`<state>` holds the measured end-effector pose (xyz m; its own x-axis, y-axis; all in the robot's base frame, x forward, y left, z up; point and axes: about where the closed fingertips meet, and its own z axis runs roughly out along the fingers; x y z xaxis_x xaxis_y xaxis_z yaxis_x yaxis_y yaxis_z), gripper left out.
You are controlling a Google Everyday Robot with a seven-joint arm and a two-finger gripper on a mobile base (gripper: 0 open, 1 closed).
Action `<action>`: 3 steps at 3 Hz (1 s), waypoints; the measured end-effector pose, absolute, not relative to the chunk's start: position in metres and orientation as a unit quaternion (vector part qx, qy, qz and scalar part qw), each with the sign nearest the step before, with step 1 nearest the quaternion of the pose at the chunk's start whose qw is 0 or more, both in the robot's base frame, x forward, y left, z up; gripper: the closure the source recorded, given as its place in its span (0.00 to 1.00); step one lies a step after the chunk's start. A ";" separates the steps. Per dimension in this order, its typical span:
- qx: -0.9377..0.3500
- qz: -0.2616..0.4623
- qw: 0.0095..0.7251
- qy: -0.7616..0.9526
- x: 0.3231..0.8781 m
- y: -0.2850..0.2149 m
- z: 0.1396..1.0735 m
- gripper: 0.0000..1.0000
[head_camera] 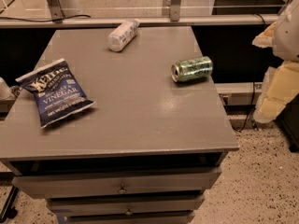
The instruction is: Place green can upright
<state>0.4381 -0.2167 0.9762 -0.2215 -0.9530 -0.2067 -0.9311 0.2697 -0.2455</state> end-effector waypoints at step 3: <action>-0.637 -0.028 0.191 0.747 0.492 -0.214 0.962 0.00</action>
Offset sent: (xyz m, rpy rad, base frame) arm 0.0376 0.0008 -0.0083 0.0602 -0.0485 0.0624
